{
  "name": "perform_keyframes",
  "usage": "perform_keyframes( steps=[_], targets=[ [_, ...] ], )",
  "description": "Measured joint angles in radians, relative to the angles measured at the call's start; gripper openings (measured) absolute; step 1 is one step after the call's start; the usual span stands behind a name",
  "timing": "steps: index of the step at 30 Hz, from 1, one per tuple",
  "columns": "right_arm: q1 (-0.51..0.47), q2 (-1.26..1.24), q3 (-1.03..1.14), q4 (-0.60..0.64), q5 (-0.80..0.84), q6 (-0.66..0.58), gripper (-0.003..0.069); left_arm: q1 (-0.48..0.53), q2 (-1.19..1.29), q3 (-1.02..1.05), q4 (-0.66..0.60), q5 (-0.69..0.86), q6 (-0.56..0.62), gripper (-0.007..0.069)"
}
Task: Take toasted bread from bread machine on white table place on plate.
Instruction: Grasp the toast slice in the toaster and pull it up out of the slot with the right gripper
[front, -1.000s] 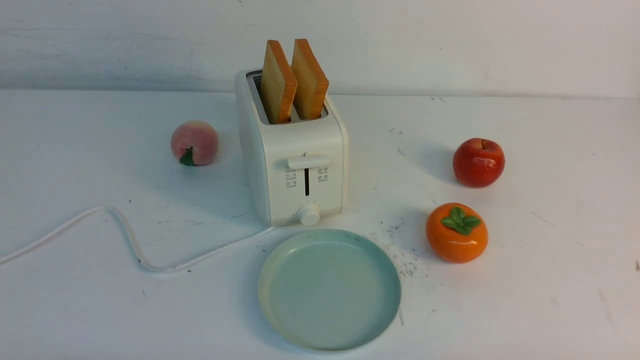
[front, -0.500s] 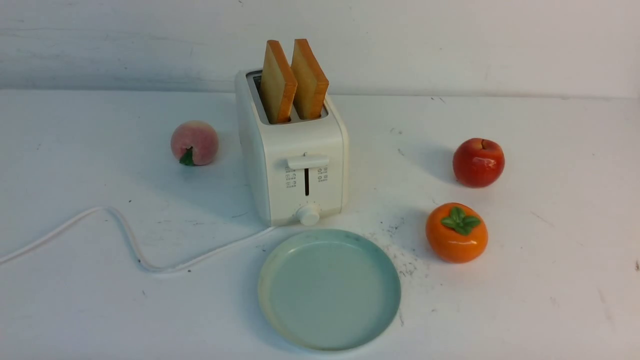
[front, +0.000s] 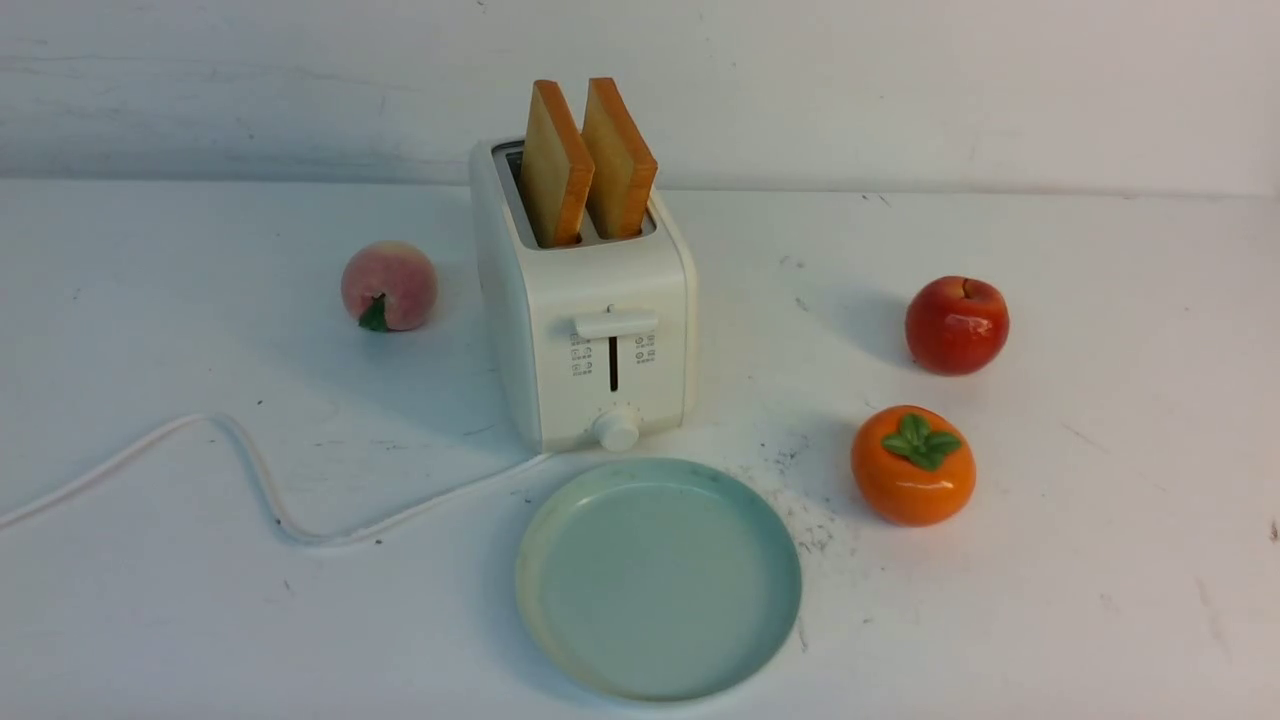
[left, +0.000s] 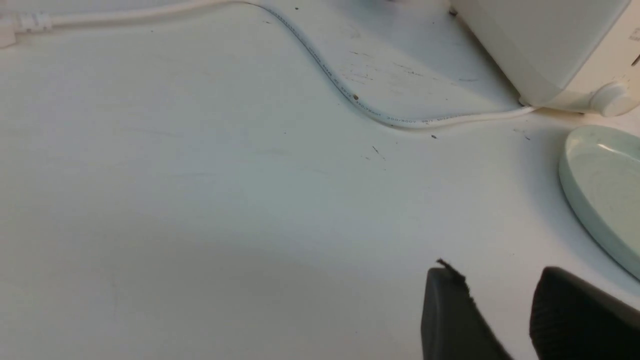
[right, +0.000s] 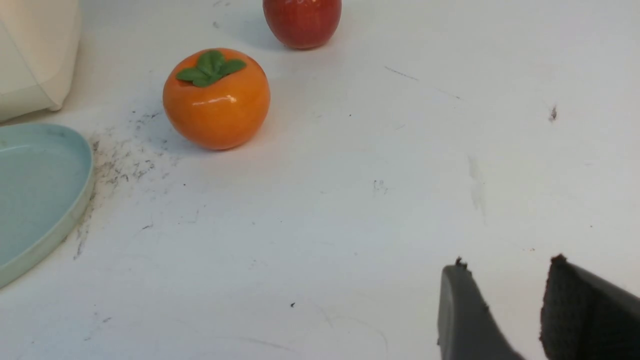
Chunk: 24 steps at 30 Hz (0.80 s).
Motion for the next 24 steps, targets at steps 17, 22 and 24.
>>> perform_keyframes(
  steps=[17,22,24],
  targets=[
    [0.000,0.000,0.001,0.002,-0.017,0.000,0.0240,0.000,0.000,0.000,-0.707,-0.080,-0.579,0.0238],
    [0.000,0.000,0.012,0.237,-0.075,0.139,0.0240,0.000,0.000,0.000,-0.807,-0.087,-0.614,0.0238],
    [0.000,0.000,0.012,0.397,-0.104,0.236,0.0240,0.000,0.000,0.000,-0.811,-0.093,-0.618,0.0238]
  ],
)
